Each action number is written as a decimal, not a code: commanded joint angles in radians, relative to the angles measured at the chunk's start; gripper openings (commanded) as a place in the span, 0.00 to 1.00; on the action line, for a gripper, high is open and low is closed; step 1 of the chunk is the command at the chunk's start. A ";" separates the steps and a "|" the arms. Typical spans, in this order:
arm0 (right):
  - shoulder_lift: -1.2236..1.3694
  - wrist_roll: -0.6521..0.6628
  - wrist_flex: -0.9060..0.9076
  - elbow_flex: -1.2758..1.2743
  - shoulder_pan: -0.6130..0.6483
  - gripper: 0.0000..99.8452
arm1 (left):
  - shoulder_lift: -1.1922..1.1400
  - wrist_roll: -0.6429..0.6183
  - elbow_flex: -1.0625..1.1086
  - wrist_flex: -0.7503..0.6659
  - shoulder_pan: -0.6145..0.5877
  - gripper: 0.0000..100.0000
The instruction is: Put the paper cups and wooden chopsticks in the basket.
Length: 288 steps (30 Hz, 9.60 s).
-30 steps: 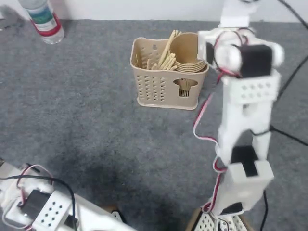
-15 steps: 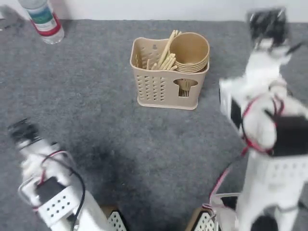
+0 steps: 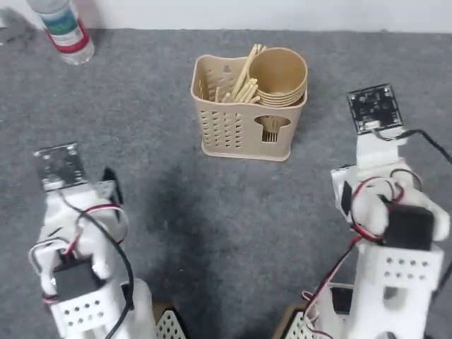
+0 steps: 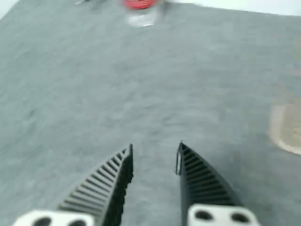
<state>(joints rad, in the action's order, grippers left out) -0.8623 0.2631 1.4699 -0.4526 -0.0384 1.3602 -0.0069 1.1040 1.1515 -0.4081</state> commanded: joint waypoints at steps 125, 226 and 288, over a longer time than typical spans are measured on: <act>-0.951 -0.235 -0.159 -1.231 0.082 0.08 | 0.463 -0.089 0.579 0.114 0.238 0.01; -0.951 -0.235 -0.159 -1.231 0.082 0.08 | 0.463 -0.089 0.579 0.114 0.238 0.01; -0.951 -0.235 -0.159 -1.231 0.082 0.08 | 0.463 -0.089 0.579 0.114 0.238 0.01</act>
<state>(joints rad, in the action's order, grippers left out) -1.7998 0.0176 1.3042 -1.6648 0.0414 1.8021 -0.0990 1.6870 1.2789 -0.1749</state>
